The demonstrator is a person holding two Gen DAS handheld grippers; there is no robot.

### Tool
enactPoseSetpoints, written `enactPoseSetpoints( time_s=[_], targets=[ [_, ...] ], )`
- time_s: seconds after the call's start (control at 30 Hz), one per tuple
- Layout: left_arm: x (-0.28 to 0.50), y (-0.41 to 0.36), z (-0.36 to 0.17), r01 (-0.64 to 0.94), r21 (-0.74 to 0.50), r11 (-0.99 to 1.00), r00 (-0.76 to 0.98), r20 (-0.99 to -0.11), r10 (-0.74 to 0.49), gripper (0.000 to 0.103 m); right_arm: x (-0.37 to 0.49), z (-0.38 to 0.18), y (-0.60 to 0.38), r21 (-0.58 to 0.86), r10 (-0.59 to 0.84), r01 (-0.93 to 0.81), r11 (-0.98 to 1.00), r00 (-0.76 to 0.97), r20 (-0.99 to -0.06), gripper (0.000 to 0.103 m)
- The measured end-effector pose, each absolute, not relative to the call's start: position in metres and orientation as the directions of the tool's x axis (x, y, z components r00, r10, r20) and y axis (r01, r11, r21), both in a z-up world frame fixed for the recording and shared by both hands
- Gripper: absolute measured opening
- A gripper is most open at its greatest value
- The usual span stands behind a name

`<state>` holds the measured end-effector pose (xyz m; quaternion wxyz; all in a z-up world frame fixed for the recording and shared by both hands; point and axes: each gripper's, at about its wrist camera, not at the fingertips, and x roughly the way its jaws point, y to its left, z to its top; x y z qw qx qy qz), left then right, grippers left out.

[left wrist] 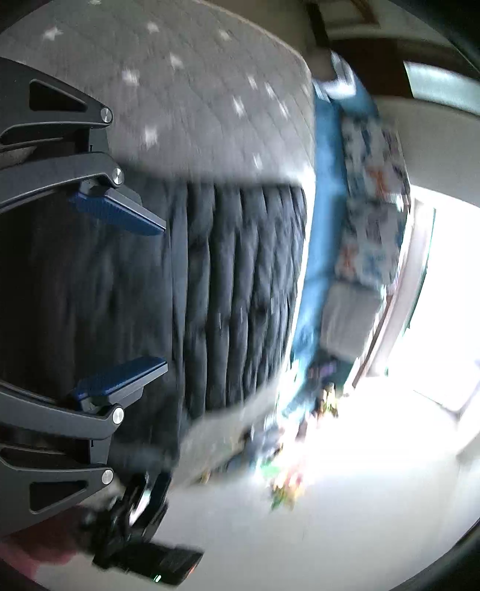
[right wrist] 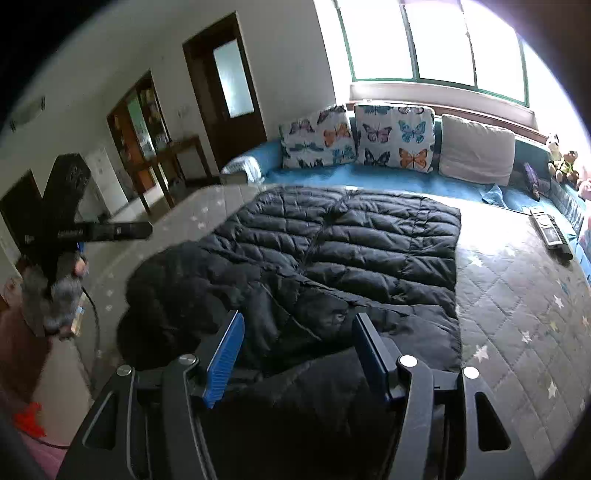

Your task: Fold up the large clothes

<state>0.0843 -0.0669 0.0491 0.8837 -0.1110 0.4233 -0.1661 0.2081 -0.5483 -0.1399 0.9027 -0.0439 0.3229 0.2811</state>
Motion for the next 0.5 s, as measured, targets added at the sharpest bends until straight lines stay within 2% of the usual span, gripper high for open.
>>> enactPoseSetpoints(
  time_s=[0.1,0.27,0.5],
  targets=[
    [0.094,-0.043,0.014,0.14,-0.363,0.921,0.535,-0.756,-0.378,0.072,0.218,-0.162,-0.54,0.053,0.42,-0.523,0.851,0.616,-0.666,0.066],
    [0.081,-0.046,-0.019,0.197,-0.333,0.922,0.521,-0.761,-0.386,0.072,0.215,-0.193,-0.551,-0.05,0.311,-0.492,0.869,0.622,-0.719,0.066],
    [0.071,-0.059,-0.037,0.233,-0.305,0.923,0.527,-0.759,-0.384,0.075,0.215,-0.194,-0.573,-0.027,0.282,-0.441,0.897,0.617,-0.734,0.065]
  ],
)
